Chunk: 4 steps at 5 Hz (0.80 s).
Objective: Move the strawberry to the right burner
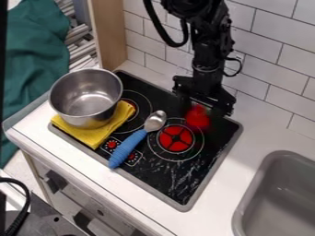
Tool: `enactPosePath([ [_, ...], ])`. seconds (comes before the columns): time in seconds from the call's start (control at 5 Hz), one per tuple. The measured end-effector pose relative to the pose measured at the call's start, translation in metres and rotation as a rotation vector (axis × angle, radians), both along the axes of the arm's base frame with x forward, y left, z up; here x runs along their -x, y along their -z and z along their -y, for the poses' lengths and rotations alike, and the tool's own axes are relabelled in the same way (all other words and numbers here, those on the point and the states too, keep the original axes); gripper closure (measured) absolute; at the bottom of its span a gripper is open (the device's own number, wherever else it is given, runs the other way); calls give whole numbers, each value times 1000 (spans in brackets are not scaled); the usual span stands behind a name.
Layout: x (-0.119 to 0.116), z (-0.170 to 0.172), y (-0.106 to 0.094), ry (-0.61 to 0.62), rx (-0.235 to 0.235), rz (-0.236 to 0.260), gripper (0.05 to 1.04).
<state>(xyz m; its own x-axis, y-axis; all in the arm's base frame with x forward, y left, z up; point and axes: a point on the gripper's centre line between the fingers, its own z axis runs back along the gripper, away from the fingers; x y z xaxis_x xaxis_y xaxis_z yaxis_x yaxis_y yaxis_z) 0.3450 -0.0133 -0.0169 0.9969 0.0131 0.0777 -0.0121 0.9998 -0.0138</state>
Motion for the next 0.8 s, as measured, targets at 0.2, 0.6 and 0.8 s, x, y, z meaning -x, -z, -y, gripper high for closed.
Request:
enactPosePath([
  [0.2,2,1,0,9,-2,-11,79],
  [0.6,2,0,-38,4,-2,69,83],
  [0.8,9,2,-58,14,14,103,83],
])
